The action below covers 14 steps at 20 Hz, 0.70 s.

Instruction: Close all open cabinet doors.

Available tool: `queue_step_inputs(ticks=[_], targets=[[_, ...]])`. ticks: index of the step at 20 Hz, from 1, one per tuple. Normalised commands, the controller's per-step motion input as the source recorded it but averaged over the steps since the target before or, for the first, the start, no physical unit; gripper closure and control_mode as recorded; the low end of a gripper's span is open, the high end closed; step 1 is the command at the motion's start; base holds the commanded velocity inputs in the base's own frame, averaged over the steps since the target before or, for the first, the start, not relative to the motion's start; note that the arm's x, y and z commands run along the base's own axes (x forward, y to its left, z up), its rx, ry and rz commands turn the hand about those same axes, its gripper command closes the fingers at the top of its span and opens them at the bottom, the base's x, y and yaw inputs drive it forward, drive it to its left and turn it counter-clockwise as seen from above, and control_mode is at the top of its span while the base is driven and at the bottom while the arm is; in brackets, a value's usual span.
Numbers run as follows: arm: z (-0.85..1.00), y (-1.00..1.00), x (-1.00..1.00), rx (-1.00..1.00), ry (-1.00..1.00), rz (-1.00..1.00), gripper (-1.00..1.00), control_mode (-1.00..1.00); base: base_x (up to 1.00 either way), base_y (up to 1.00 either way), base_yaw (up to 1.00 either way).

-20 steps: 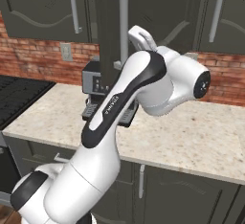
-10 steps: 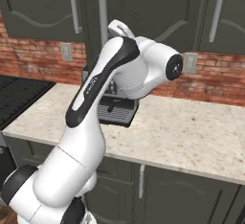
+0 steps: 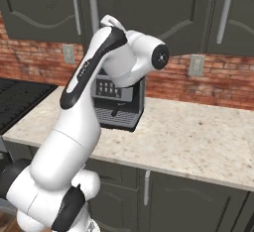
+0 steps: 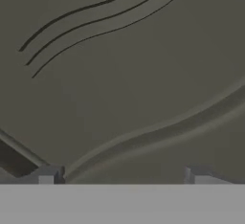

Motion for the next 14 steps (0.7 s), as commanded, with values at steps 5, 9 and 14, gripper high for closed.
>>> queue_step_inputs(ticks=[5,9,14], targets=[[0.01,0.24,0.55,0.00,0.01,0.00,-1.00,-1.00,0.00,0.00,0.00],[0.00,0.17,0.61,0.00,0.00,0.00,-1.00,-1.00,0.00,0.00,0.00],[0.01,0.19,0.55,0.00,0.00,-0.08,-1.00,-1.00,0.00,0.00,0.00]])
